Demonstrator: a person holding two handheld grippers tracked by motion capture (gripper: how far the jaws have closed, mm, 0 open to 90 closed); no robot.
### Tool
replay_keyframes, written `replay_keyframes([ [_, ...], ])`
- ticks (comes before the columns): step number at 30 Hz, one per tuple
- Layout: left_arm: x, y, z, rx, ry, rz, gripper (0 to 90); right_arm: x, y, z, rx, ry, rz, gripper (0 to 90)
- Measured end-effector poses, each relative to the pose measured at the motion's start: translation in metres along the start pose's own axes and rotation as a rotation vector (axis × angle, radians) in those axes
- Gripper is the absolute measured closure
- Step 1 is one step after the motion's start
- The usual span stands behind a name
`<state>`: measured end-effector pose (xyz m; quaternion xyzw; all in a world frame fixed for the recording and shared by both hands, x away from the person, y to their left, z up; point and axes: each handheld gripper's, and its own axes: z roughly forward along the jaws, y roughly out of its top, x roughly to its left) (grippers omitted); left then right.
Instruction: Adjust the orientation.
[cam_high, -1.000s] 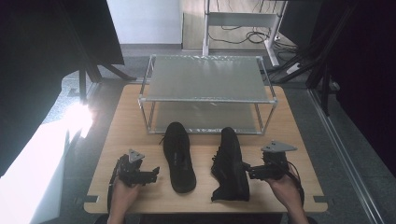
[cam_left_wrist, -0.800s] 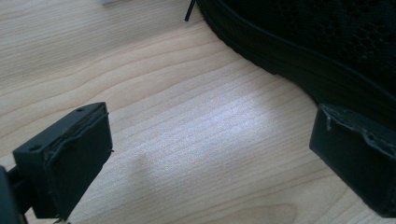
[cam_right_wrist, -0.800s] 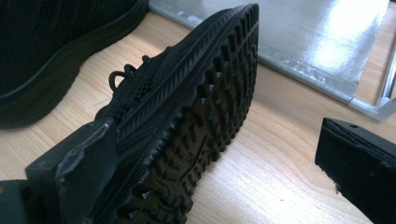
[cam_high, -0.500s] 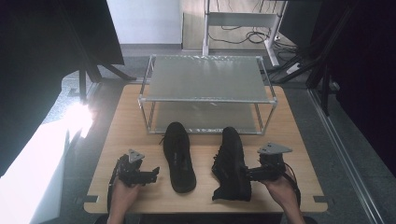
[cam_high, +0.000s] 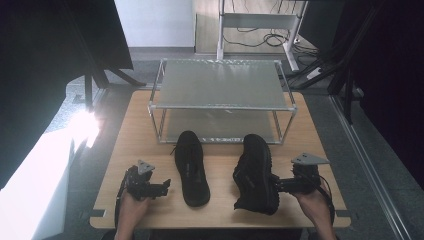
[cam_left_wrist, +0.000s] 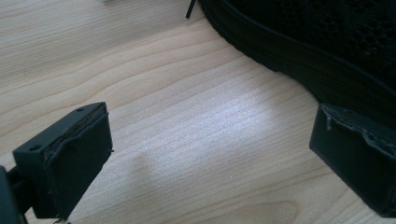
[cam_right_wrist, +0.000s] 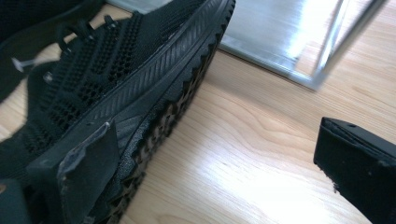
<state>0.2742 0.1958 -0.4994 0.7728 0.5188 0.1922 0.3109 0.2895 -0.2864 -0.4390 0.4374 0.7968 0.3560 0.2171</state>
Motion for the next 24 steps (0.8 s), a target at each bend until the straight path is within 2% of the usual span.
replay_keyframes([
  [7,0.0,0.0,0.001,0.003,-0.001,0.0,0.0,-0.014,-0.011,-0.006,0.013,-0.047,0.02,4.4],
  [16,-0.001,0.0,0.002,0.005,-0.004,0.002,0.0,-0.032,-0.023,-0.003,0.046,-0.063,0.071,8.8],
  [21,-0.001,0.0,0.002,0.004,-0.007,0.0,0.0,-0.04,-0.033,0.006,0.117,-0.095,0.062,11.3],
  [24,-0.001,0.0,0.001,0.008,-0.008,0.002,0.0,-0.048,-0.041,0.012,0.136,-0.067,0.103,8.3],
])
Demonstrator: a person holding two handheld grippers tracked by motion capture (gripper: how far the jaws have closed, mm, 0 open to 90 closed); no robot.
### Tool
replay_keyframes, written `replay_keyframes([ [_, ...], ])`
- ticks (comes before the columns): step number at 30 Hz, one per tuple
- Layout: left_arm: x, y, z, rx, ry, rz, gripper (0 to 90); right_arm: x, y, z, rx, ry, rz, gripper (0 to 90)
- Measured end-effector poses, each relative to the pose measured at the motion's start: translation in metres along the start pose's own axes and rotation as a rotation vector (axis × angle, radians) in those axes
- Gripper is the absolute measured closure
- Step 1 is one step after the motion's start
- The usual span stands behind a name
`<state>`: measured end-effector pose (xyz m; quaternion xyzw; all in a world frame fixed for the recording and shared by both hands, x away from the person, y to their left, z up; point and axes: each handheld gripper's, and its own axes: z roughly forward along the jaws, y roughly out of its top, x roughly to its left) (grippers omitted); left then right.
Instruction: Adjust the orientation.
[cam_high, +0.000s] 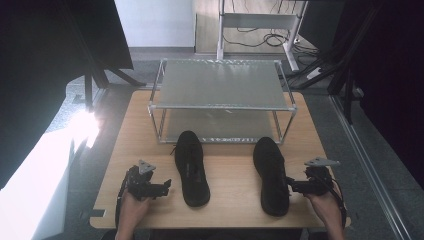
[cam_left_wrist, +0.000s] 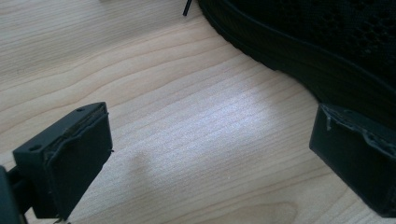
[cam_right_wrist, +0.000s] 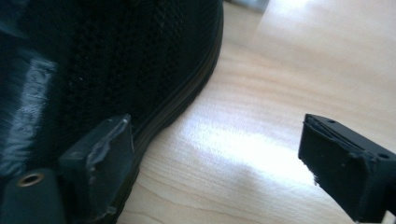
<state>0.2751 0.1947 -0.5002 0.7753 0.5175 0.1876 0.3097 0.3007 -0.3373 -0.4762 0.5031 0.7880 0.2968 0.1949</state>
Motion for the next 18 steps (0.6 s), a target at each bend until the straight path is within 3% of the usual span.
replay_keyframes([
  [4,0.0002,0.0,-0.0003,0.0,0.0,-0.001,0.0,-0.005,-0.0041,0.0042,0.011,0.013,0.012,7.5],
  [18,-0.0001,0.0014,-0.001,0.005,-0.017,-0.03,0.0,-0.008,-0.0069,0.0031,-0.038,0.046,0.036,7.7],
])
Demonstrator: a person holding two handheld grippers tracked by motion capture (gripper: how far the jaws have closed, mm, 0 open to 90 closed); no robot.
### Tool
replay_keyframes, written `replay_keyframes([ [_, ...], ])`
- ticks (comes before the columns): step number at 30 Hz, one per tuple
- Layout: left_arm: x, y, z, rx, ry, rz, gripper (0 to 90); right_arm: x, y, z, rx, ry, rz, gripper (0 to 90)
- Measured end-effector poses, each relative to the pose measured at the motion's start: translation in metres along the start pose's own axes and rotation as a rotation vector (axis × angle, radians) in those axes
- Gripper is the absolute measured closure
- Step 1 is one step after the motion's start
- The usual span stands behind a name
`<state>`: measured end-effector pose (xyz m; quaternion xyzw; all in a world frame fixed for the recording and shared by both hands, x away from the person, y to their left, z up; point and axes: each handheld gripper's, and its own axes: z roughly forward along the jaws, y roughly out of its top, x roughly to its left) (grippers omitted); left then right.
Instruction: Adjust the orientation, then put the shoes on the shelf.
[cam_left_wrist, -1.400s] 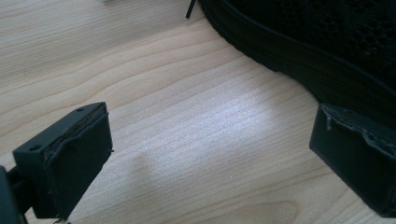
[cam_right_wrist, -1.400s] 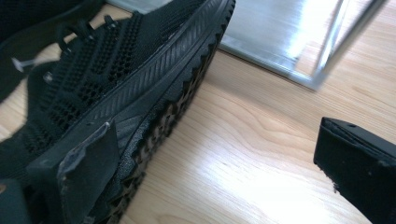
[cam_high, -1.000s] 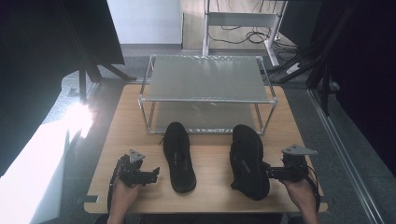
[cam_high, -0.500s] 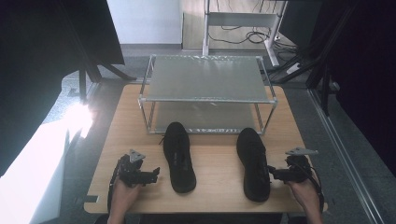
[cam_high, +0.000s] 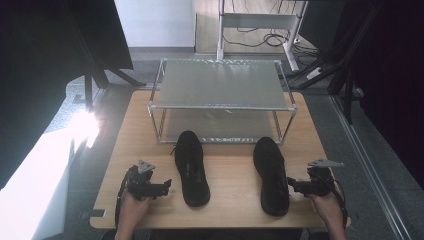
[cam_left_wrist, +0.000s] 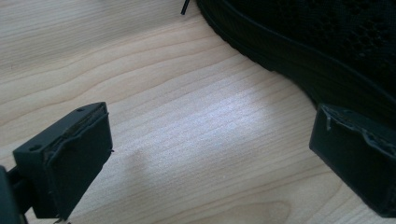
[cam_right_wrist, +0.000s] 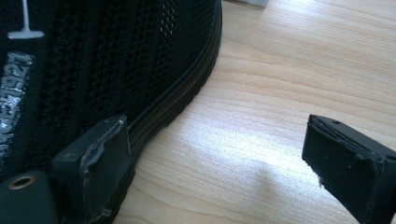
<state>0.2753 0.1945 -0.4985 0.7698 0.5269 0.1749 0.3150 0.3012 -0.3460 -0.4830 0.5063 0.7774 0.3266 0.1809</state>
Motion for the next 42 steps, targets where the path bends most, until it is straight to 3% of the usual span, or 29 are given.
replay_keyframes([
  [10,-0.001,0.001,0.0,0.003,-0.004,-0.013,0.0,-0.002,0.002,-0.005,-0.026,0.02,0.052,7.9],
  [17,-0.004,0.004,-0.005,-0.037,0.0,-0.033,1.5,0.0,0.004,-0.013,-0.069,0.022,0.074,7.7],
  [22,-0.008,0.006,-0.007,-0.07,-0.013,-0.068,1.6,0.001,0.007,-0.022,-0.14,0.055,0.125,7.7],
  [26,-0.015,0.012,-0.013,-0.122,-0.006,-0.099,1.7,0.005,0.008,-0.024,-0.156,0.084,0.131,7.7],
  [31,-0.028,0.023,-0.015,-0.17,-0.012,-0.094,1.6,0.012,0.008,-0.02,-0.2,0.149,0.161,9.0],
  [38,-0.042,0.037,-0.001,-0.163,-0.058,-0.092,1.2,0.021,0.008,-0.012,-0.21,0.223,0.177,9.0],
  [42,-0.047,0.043,0.009,-0.157,-0.088,-0.114,1.2,0.024,0.009,-0.005,-0.208,0.249,0.192,9.2],
])
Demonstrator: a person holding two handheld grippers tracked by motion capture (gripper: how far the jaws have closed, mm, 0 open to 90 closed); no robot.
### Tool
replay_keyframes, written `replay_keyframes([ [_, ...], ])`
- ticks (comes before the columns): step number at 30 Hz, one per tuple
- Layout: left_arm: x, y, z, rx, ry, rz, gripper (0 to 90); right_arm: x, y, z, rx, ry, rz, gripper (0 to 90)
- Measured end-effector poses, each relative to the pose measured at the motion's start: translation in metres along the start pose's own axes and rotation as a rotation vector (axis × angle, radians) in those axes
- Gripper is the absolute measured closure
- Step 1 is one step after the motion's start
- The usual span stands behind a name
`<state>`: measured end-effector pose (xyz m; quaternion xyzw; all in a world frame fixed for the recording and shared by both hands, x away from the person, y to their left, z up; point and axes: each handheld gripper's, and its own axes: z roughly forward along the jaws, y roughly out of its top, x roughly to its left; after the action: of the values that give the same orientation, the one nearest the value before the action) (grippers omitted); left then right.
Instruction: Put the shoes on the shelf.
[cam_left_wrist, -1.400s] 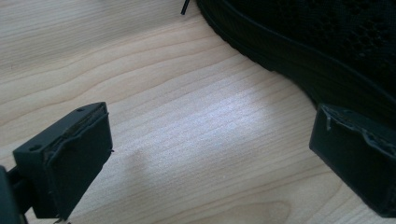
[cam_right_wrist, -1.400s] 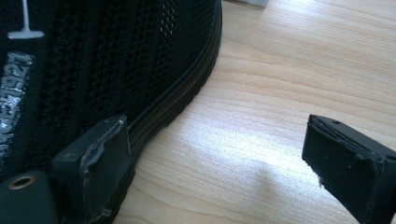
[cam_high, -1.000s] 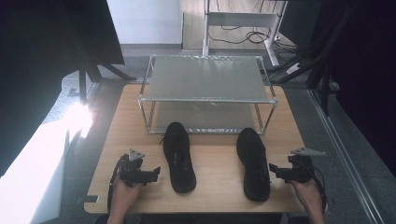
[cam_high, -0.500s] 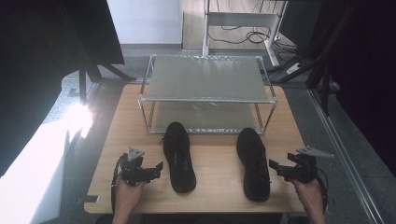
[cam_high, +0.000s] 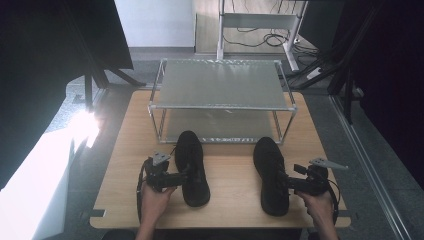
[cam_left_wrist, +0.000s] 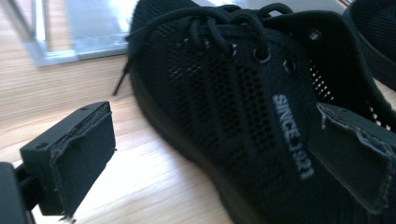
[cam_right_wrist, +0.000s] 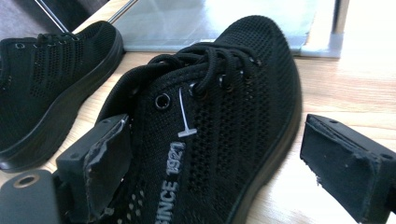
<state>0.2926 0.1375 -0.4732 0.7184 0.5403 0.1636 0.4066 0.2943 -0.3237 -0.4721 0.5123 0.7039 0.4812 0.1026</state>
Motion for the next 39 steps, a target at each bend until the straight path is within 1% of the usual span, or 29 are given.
replay_keyframes([
  [4,-0.004,0.005,0.009,0.009,-0.023,-0.013,3.4,0.003,0.0,0.012,0.031,-0.002,-0.009,12.5],
  [5,-0.004,0.006,0.012,0.014,-0.022,-0.013,3.8,0.004,0.001,0.014,0.048,-0.008,-0.02,13.4],
  [7,-0.006,0.008,0.017,0.031,-0.024,-0.019,4.4,0.006,0.002,0.021,0.062,-0.038,-0.039,13.9],
  [8,-0.007,0.008,0.02,0.04,-0.025,-0.022,5.4,0.006,0.002,0.024,0.07,-0.045,-0.041,14.9],
  [9,-0.008,0.008,0.024,0.049,-0.027,-0.025,6.6,0.005,0.003,0.03,0.085,-0.064,-0.039,16.6],
  [10,-0.008,0.008,0.026,0.057,-0.025,-0.03,6.6,0.005,0.003,0.03,0.085,-0.064,-0.039,16.6],
  [12,-0.008,0.008,0.032,0.07,-0.018,-0.034,6.7,0.005,0.003,0.035,0.096,-0.085,-0.035,17.5],
  [14,-0.008,0.009,0.037,0.081,-0.011,-0.036,7.0,0.006,0.004,0.037,0.1,-0.113,-0.043,21.3],
  [17,-0.009,0.009,0.042,0.097,0.026,-0.018,8.1,0.006,0.004,0.041,0.102,-0.16,-0.063,27.5],
  [18,-0.009,0.009,0.041,0.098,0.037,-0.018,10.0,0.006,0.004,0.042,0.094,-0.175,-0.064,31.8],
  [21,-0.005,0.008,0.037,0.095,0.052,-0.022,20.4,0.006,0.004,0.043,0.092,-0.217,-0.074,41.7],
  [22,-0.005,0.008,0.036,0.096,0.051,-0.024,25.2,0.007,0.004,0.043,0.092,-0.235,-0.085,46.2],
  [24,-0.004,0.008,0.033,0.1,0.061,-0.016,33.2,0.009,0.004,0.042,0.091,-0.257,-0.093,51.2],
  [25,-0.003,0.008,0.032,0.102,0.07,-0.007,38.4,0.01,0.004,0.041,0.088,-0.267,-0.099,53.6],
  [26,-0.002,0.008,0.03,0.108,0.068,-0.005,42.8,0.011,0.004,0.041,0.08,-0.274,-0.105,57.7],
  [27,0.0,0.008,0.029,0.109,0.067,-0.007,46.0,0.012,0.004,0.039,0.066,-0.277,-0.112,61.8],
  [28,0.0,0.008,0.028,0.108,0.07,-0.003,49.4,0.012,0.004,0.038,0.055,-0.279,-0.115,63.8],
  [31,0.001,0.007,0.024,0.1,0.079,0.013,61.3,0.011,0.005,0.038,0.046,-0.278,-0.1,66.3],
  [32,0.002,0.007,0.022,0.093,0.08,0.019,66.8,0.011,0.005,0.037,0.044,-0.276,-0.095,66.9],
  [34,0.004,0.007,0.02,0.085,0.09,0.018,74.0,0.01,0.005,0.035,0.036,-0.266,-0.078,67.8],
  [36,0.007,0.006,0.018,0.069,0.092,0.008,78.7,0.008,0.005,0.034,0.027,-0.246,-0.048,68.3],
  [37,0.01,0.006,0.017,0.063,0.083,-0.004,80.2,0.007,0.005,0.033,0.022,-0.239,-0.037,68.4],
  [39,0.016,0.005,0.015,0.048,0.051,-0.038,81.3,0.004,0.005,0.032,0.012,-0.225,-0.01,68.8],
])
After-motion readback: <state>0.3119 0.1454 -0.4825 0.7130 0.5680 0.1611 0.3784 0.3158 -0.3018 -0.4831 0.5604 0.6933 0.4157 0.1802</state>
